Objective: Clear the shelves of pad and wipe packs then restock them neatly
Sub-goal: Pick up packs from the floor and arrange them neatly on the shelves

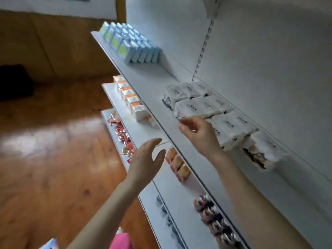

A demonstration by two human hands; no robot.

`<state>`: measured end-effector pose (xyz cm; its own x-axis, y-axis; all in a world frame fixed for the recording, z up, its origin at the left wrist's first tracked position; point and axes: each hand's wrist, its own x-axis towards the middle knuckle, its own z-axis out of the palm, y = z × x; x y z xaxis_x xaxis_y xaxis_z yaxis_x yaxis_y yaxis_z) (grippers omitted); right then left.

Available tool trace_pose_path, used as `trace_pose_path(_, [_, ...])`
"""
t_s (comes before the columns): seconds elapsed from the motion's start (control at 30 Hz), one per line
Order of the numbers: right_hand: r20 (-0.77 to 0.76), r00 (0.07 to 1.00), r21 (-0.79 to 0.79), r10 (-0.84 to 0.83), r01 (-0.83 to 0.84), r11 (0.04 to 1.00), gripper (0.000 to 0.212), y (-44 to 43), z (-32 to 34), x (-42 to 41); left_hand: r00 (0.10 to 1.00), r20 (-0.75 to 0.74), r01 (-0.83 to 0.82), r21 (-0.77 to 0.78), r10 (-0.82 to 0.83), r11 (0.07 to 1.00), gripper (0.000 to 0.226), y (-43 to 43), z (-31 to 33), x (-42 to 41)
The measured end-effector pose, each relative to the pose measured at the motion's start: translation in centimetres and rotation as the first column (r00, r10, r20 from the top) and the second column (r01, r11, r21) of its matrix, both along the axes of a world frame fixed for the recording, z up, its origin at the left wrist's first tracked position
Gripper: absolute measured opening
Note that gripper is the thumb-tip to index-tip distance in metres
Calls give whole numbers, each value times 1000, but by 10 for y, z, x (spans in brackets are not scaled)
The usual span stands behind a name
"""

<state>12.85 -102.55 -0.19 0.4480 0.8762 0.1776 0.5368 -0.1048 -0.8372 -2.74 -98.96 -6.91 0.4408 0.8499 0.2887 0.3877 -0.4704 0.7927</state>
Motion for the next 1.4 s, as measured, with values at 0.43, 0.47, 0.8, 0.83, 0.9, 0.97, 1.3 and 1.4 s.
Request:
trace_pose_path(0.43, [-96,765,-390,637,-618,683,25,5,-126,-225,740,-110,-623,-484,664,614,31,-110,-91,-240])
trace_pose_path(0.47, [-99,746,-423,658,-630,651,27,0,-137,-241,709,-129,-648,-507,694,568,30,-122,-98,-255])
trace_pose_path(0.8, [-141,645,-629,751,-644,435,31,-46,-242,-364,560,-382,-775,-556,735,302,30,-194,-183,-378])
trace_pose_path(0.83, [-148,644,-643,750,-639,422,32,-49,-256,-370,561,-408,-777,-559,720,289,31,-197,-195,-384])
trace_pose_path(0.9, [-161,640,-681,752,-623,385,35,-53,-288,-381,570,-458,-779,-565,682,272,36,-199,-221,-394])
trace_pose_path(0.97, [-168,633,-714,756,-607,350,38,-53,-325,-389,588,-495,-775,-572,639,270,39,-199,-256,-401])
trace_pose_path(1.3, [-89,490,-821,867,-529,215,62,-32,-623,-421,619,-685,-785,-526,384,327,49,-179,-548,-415])
trace_pose_path(1.4, [-26,373,-845,928,-504,179,74,-22,-711,-429,615,-739,-774,-502,273,386,54,-175,-635,-416])
